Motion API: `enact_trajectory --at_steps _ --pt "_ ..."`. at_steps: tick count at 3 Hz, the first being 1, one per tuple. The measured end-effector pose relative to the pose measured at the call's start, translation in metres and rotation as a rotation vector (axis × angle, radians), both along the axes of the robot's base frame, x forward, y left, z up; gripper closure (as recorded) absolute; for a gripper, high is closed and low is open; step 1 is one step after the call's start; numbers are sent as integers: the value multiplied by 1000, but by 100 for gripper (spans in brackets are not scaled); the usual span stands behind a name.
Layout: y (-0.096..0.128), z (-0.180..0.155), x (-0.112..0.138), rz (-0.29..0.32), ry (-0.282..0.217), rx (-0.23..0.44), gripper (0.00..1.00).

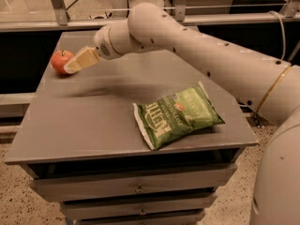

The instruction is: Pick apple

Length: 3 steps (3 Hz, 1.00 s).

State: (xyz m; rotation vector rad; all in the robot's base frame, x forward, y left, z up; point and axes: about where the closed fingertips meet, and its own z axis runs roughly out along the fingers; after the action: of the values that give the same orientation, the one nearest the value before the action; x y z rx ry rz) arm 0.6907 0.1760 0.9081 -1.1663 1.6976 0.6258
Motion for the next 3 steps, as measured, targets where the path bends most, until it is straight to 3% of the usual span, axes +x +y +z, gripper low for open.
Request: enact_trajectory --at_steps 1,3 --pt "25 -19 20 34 -4 82 0" --pt "55 -37 37 96 -22 136 0"
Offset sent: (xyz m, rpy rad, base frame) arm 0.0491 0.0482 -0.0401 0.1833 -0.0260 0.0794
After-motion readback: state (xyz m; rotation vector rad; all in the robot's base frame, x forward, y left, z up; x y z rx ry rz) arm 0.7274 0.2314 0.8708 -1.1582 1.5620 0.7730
